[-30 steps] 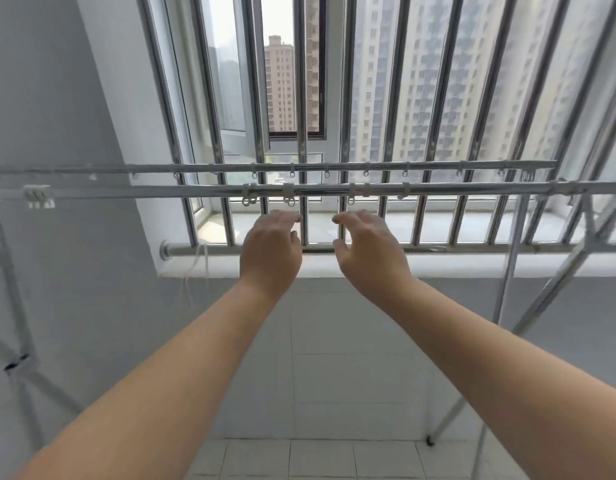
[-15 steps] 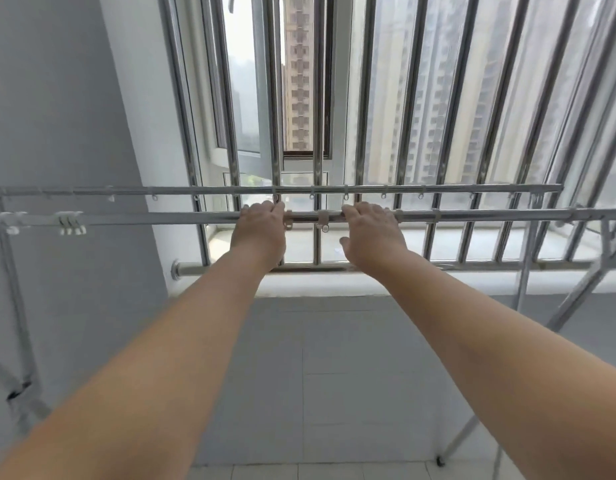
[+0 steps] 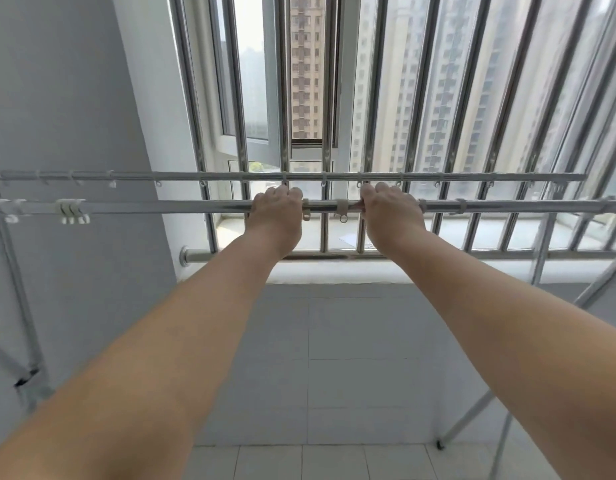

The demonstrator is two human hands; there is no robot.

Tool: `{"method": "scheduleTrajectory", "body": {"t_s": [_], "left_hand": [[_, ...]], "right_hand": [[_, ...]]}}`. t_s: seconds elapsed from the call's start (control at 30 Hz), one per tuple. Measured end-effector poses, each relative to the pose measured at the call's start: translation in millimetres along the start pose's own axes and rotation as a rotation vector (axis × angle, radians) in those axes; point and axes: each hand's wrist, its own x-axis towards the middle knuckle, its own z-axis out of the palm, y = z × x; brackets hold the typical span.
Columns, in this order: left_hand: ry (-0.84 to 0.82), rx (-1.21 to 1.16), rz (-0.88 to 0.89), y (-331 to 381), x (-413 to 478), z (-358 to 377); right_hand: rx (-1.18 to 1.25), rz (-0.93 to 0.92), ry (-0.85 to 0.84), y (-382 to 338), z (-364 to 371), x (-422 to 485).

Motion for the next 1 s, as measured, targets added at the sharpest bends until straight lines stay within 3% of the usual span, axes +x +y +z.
{"method": "scheduleTrajectory", "body": {"t_s": [0.3,0.53,0.8,1.0], "left_hand": [[0.114,-0.051,0.034,-2.6,-10.9,9.9],[0.201,-0.078,0.048,2.4,-15.6,20.5],[0.324,-0.113,0.003,7.8,-24.0,30.7],[0.324,-0.111,-0.003,14.6,-36.5,41.5]], "right_hand": [[0.007,-0.058,0.068,7.4,2.8,-3.6],[0.127,-0.057,-0.031,18.5,15.5,-3.6],[0.091,-0.022,0.124,15.5,34.1,-8.7],[0.058,-0.021,0.167,20.2,47.4,-21.4]]}}
